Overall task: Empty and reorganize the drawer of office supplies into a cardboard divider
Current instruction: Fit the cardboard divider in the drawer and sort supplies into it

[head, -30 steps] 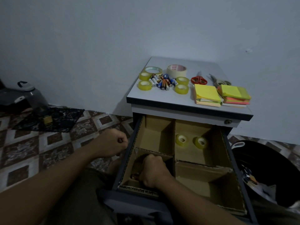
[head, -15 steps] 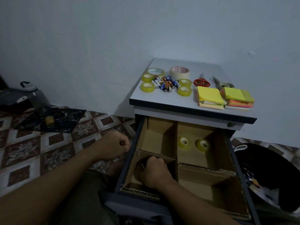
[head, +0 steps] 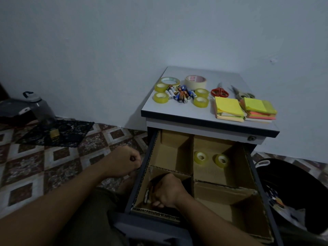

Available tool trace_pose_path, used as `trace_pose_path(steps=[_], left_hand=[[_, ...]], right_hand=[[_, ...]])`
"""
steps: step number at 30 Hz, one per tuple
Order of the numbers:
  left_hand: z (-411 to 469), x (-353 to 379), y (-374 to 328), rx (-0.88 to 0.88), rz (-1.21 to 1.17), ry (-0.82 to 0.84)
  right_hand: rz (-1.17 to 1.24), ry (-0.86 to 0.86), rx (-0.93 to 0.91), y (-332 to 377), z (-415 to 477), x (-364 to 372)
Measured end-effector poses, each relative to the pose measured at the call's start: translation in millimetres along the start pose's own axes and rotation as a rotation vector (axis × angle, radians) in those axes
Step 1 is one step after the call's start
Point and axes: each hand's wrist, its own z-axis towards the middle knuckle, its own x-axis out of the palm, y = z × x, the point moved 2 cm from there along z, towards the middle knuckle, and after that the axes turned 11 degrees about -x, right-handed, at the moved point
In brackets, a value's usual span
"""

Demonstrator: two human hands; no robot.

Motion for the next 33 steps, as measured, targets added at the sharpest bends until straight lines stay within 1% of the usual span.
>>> trace_pose_path(steps=[3, 7, 12, 14, 17, 21, 24, 27, 29, 31, 33], left_hand=[[-0.6, 0.0, -1.0, 0.002, 0.008, -0.007], [-0.5, 0.4, 0.0, 0.001, 0.006, -0.002], [0.3, -0.4, 3.1, -0.005, 0.005, 0.005], [0.6, -0.8, 4.2, -0.016, -0.001, 0.015], [1.0, -1.5, 3.6, -0.020, 0.015, 0.015], [-0.8, -2.5, -1.4, -0.007, 0.039, -0.001], [-2.6, -7.9, -5.7, -0.007, 0.022, -0.015], [-1.3, -22.3, -15.9, -0.003, -0.005, -0.102], [1.1, -36.2, -25.7, 0.004, -0.079, -0.156], [5.1, -50.8, -38.5, 0.049, -0.150, -0.191], [12.0, -65.3, -53.3, 0.091, -0.190, -0.230]], right_hand=[[-0.086, 0.058, -0.004, -0.6, -1.5, 2.1], [-0.236, 0.086, -0.033, 0.8, -0.4, 9.3], [-0.251, 0.076, -0.066, 5.1, -4.4, 6.2], [-0.242, 0.101, -0.073, 6.4, -4.8, 6.2], [-0.300, 0.153, -0.103, 6.6, -3.0, 9.0], [-0.348, 0.106, -0.106, 11.5, -5.6, 5.8], [-0.339, 0.141, -0.126, 19.3, -8.0, 1.1], [-0.327, 0.216, -0.158, 35.6, -17.1, -18.7], [-0.290, 0.229, -0.182, 49.4, -27.3, -42.9], [-0.220, 0.175, -0.242, 63.1, -36.9, -74.0], [-0.210, 0.051, -0.321, 75.1, -41.8, -110.1]])
